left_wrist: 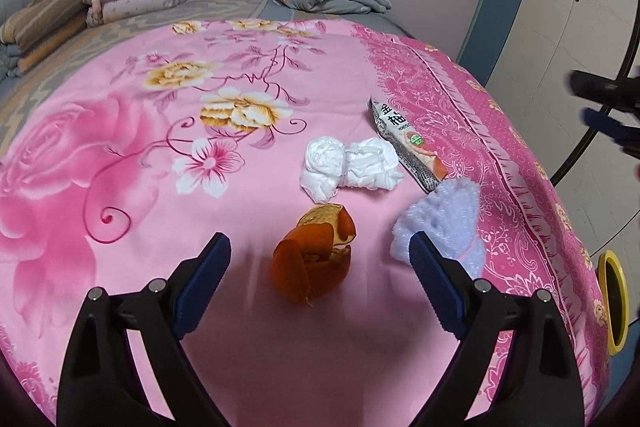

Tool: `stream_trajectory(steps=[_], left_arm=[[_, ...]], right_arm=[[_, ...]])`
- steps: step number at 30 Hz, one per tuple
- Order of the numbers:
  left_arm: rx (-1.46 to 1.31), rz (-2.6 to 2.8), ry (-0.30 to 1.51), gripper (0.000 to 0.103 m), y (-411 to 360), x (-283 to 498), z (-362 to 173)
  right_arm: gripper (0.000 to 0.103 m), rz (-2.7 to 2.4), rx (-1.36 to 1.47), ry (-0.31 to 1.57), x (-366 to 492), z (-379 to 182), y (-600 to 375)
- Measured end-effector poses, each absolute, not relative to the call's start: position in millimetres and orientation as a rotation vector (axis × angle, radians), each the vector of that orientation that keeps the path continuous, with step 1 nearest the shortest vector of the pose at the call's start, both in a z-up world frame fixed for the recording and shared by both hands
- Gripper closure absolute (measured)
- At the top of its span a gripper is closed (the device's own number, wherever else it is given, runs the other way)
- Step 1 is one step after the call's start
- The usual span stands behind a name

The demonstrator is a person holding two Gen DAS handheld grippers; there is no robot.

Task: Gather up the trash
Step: 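Grasp the pomelo juice pouch with the right tool while the left tool grasps the orange peel, then carry the juice pouch and orange peel over the bin with both tools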

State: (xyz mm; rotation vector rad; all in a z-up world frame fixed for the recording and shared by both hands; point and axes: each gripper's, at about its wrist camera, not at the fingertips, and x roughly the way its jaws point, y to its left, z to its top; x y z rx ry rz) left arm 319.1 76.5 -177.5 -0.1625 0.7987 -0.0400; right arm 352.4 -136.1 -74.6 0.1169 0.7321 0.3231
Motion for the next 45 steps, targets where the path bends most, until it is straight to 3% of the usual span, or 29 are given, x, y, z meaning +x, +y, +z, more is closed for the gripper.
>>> stream_trajectory(steps=[8, 12, 23, 29, 33, 45], left_arm=[[-0.249, -0.091, 0.833, 0.031, 89.0, 332.5, -197.4], [-0.283, -0.122, 0.855, 0.044, 91.2, 336.5, -208.3], [-0.377, -0.144, 0.837, 0.068, 102.7, 339.8, -216.7], [-0.402, -0.151, 0.826, 0.071, 105.8, 338.8, -217.2], [-0.415, -0.155, 0.824, 0.072, 107.7, 338.0, -217.3], [-0.404, -0.151, 0.815, 0.072, 106.5, 336.8, -214.5]], right_arm=[[0.027, 0.375, 0.042, 0.838, 401.6, -126.9, -76.9], [0.035, 0.387, -0.025, 0.876, 410.2, -149.8, -60.1], [0.042, 0.393, -0.045, 0.935, 427.4, -182.5, -48.6], [0.059, 0.445, -0.081, 0.925, 417.3, -180.7, -36.1], [0.077, 0.464, -0.069, 0.960, 418.2, -188.1, -32.6], [0.079, 0.484, -0.028, 0.960, 405.1, -184.3, -45.5]])
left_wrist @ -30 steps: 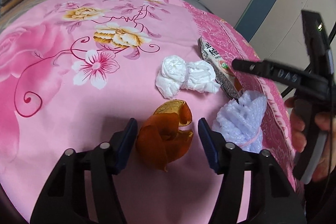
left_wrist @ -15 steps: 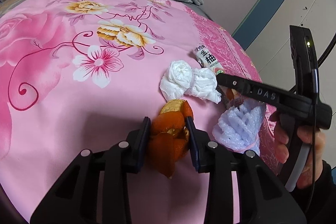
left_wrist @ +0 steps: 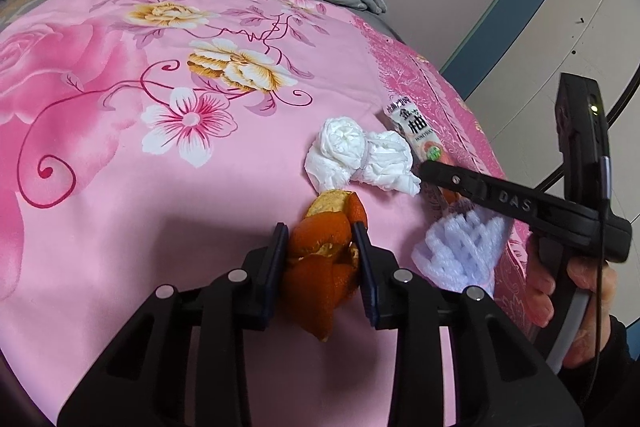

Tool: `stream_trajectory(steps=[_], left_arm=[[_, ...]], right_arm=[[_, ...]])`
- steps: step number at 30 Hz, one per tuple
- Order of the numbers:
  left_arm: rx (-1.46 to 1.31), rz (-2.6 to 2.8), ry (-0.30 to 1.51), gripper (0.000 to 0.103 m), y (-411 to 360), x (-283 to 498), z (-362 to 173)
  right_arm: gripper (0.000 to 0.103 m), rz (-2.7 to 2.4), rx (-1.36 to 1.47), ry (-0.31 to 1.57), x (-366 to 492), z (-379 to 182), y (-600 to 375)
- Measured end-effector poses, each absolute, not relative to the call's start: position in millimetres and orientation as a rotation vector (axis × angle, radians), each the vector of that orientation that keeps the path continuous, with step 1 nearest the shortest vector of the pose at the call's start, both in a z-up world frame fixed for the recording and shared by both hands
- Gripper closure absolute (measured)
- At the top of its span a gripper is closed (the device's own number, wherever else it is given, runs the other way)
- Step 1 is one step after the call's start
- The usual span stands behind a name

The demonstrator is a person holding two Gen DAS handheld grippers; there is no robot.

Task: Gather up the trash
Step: 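Carry the juice pouch and orange peel over the bin with both tools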

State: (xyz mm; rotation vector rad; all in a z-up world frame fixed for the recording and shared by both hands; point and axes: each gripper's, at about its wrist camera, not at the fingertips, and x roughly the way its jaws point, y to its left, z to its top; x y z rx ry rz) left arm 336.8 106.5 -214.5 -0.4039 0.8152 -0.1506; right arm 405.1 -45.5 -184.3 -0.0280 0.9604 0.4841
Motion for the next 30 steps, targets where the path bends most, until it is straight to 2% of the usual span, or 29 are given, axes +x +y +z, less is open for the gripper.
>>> stream_trajectory(steps=[18, 30], left_arm=[[-0.276, -0.202, 0.826, 0.073, 35.1, 284.4, -178.0], [-0.186, -0.243, 0.676, 0.073, -19.8, 243.4, -88.8]], right_arm=[[0.079, 0.466, 0.076, 0.913, 323.4, -149.6, -127.0], [0.079, 0.376, 0.167, 0.703, 247.4, -55.3, -219.7]])
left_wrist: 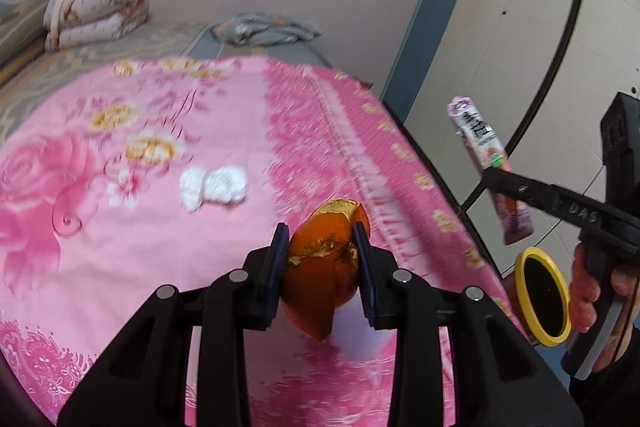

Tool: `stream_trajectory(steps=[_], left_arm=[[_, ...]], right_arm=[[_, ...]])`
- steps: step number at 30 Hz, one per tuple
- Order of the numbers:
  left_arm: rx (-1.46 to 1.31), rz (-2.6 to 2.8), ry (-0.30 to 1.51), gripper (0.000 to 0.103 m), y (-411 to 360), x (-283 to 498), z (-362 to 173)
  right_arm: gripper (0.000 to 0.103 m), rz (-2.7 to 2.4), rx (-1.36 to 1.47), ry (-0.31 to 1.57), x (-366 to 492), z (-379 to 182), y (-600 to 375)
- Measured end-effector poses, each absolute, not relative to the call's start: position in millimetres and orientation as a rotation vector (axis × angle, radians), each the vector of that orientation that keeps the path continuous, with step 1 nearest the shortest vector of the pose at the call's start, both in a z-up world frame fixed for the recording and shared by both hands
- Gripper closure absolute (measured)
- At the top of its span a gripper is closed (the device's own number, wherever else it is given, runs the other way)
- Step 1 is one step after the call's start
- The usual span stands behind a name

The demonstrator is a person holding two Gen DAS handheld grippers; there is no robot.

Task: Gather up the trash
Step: 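Carry the juice pouch and orange peel over the bin with both tools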

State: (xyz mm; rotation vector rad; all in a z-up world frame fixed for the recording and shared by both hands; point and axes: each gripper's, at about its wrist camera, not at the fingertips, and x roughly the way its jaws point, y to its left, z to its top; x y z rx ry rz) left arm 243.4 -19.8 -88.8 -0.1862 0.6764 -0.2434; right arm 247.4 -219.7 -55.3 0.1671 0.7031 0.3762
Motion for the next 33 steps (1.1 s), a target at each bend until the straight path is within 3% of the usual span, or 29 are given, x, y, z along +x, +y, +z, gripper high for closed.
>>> stream_trajectory(steps=[16, 24, 33], left_arm=[[-0.071, -0.399, 0.529, 0.073, -156.6, 209.1, 17.0], [-0.007, -0.523, 0.501, 0.073, -246.5, 200.0, 42.0], [0.062, -0.642, 0.523, 0.073, -342.5, 202.7, 33.4]], right_arm=[[0.079, 0.097, 0.204, 0.434, 137.4, 57.9, -371.2], [0.079, -0.058, 0.281, 0.417, 101.6, 73.3, -447.9], [0.079, -0.198, 0.309, 0.422, 80.6, 60.5, -516.3]])
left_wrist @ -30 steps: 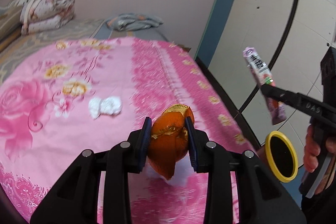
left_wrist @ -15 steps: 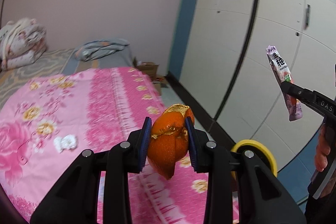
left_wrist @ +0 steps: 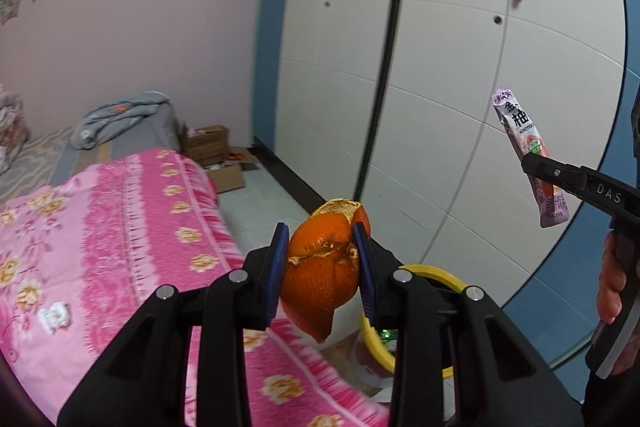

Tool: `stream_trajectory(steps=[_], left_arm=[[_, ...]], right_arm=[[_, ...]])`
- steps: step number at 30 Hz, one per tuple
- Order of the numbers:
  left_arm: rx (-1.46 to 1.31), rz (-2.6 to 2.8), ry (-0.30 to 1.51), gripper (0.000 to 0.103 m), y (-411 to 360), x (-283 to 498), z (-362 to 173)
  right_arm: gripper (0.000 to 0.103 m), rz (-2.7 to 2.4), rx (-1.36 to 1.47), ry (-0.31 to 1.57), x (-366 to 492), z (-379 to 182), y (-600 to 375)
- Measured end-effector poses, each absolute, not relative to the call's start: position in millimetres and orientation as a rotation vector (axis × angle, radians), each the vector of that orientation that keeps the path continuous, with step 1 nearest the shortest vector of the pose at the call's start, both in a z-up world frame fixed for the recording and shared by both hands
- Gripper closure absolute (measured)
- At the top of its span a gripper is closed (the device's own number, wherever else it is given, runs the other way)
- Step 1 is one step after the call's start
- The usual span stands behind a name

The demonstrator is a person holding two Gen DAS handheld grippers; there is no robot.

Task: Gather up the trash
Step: 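Carry the juice pouch and orange peel over the bin with both tools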

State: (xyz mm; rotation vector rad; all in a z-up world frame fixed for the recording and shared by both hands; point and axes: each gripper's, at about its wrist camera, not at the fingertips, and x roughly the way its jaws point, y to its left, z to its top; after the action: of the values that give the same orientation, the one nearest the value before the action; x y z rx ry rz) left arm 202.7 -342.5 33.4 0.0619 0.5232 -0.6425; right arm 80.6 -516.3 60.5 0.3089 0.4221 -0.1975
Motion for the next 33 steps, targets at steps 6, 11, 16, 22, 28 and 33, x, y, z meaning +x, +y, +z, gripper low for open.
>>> stream_trajectory(steps=[6, 11, 16, 22, 28, 33], left_arm=[[0.097, -0.688, 0.568, 0.072, -391.2, 218.9, 7.5], [0.114, -0.721, 0.640, 0.072, -429.0, 233.6, -28.4], [0.131, -0.751, 0.701, 0.072, -455.4, 241.6, -63.9], [0.164, -0.781, 0.765, 0.072, -487.3, 242.6, -103.3], [0.183, -0.819, 0.809, 0.072, -508.9, 238.9, -131.9], [0.174, -0.846, 0.825, 0.070, -515.5, 239.1, -142.6]], right_arm=[[0.079, -0.261, 0.343, 0.455, 82.5, 33.0, -553.8], [0.079, -0.295, 0.360, 0.491, 89.2, 5.7, -574.9], [0.078, -0.336, 0.393, 0.526, 93.4, -25.0, -593.5], [0.078, -0.381, 0.426, 0.564, 94.1, -61.5, -608.6], [0.078, -0.412, 0.458, 0.595, 88.0, -85.4, -622.0], [0.078, -0.434, 0.466, 0.595, 86.5, -94.7, -626.3]])
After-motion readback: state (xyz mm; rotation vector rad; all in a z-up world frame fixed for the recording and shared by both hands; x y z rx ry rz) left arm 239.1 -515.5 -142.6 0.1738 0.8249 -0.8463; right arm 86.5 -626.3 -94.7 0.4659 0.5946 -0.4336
